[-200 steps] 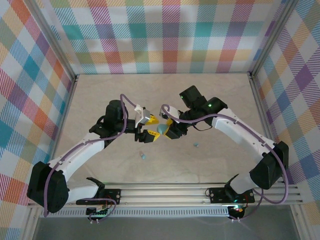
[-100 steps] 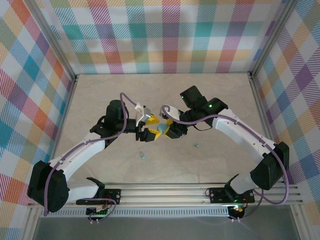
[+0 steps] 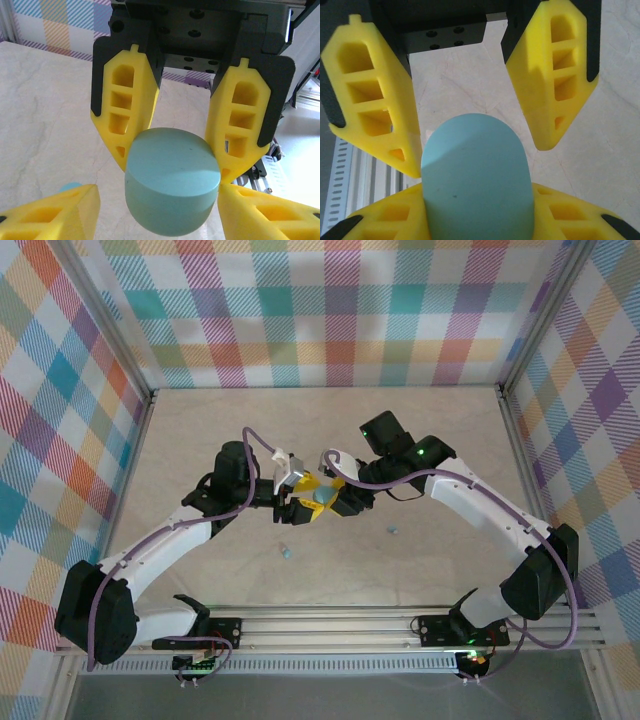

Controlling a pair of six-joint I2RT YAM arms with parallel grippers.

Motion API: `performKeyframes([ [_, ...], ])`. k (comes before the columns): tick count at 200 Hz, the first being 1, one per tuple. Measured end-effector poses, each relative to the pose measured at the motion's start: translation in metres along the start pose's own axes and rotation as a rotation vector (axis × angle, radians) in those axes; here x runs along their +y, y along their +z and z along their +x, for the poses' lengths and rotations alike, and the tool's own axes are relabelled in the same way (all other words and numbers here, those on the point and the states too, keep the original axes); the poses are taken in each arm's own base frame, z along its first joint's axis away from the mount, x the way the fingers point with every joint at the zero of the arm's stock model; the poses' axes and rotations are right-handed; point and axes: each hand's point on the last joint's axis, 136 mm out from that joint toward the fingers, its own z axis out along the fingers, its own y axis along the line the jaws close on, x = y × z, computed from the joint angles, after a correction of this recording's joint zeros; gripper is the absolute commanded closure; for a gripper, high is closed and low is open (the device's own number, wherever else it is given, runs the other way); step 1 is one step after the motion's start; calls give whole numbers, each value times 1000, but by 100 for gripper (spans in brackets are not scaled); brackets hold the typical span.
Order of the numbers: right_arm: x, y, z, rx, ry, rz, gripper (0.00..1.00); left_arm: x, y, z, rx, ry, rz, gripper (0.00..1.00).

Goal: Insert wireless bluetooth earbuds into charging case

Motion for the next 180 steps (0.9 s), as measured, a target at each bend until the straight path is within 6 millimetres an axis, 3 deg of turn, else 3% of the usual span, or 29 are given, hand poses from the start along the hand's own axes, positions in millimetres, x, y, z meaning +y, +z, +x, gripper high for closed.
performKeyframes([
  [57,0,0,0,0,0,0,74,0,2,2,5,-4,4,44],
  [95,-1,0,0,-1,-2,5,73,-3,2,2,3,-2,20,66],
  [113,-3,-1,1,3,0,10,68,-3,2,3,5,-10,20,80],
  [158,-4,-1,2,9,0,20,56,-2,2,5,6,-5,7,85],
  [180,-5,0,0,3,-3,23,45,-2,-1,3,-5,11,-12,88],
])
